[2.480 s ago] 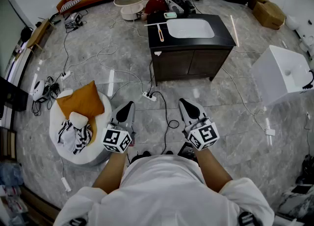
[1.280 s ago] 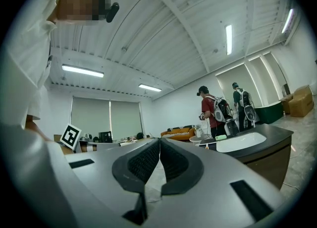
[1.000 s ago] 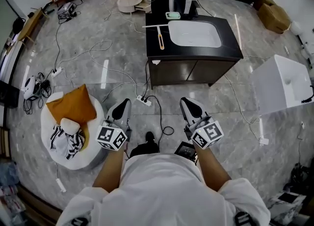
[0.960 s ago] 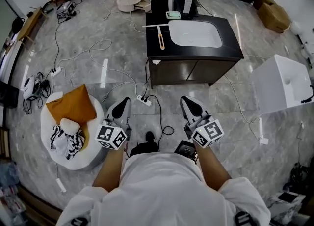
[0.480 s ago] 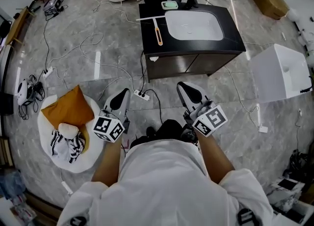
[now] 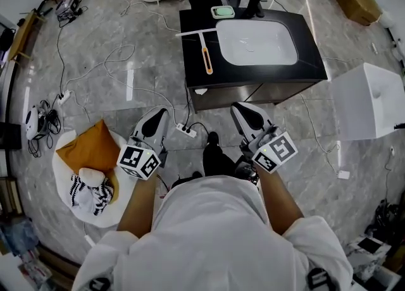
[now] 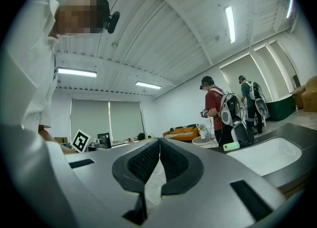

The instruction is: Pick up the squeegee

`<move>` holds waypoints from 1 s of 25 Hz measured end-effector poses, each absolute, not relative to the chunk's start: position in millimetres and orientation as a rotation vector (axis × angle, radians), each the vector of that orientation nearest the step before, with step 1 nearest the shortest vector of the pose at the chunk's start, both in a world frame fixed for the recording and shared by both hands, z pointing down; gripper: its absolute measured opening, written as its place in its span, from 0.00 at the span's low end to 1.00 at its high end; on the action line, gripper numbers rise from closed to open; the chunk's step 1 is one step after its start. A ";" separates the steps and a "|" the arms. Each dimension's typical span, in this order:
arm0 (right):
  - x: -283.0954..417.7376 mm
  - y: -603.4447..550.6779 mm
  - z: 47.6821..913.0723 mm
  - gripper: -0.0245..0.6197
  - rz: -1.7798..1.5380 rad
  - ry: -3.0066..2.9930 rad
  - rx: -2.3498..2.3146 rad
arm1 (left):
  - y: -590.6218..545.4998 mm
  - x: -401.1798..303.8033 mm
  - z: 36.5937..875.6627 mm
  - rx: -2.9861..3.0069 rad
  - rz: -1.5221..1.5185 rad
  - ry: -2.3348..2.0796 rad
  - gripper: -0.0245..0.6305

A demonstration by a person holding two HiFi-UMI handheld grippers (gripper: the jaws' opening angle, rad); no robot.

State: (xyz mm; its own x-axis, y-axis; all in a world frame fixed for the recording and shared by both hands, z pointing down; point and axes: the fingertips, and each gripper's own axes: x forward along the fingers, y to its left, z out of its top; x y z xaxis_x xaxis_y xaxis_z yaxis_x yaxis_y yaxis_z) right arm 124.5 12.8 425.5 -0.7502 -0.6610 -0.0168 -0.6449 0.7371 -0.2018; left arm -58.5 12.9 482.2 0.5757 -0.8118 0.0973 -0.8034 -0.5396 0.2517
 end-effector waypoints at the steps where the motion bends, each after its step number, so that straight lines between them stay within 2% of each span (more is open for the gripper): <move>1: 127.6 -0.3 426.1 0.06 -0.291 2.836 -1.078 | 0.5 -56.7 481.8 2.547 -0.033 -1.330 0.05; 11: 137.6 -102.6 429.8 0.06 -0.401 2.883 -0.980 | -107.6 -57.3 460.4 2.520 -0.012 -1.399 0.05; 25: 113.7 -214.0 476.3 0.07 -0.535 2.935 -1.061 | -189.1 -86.9 490.4 2.423 0.009 -1.445 0.05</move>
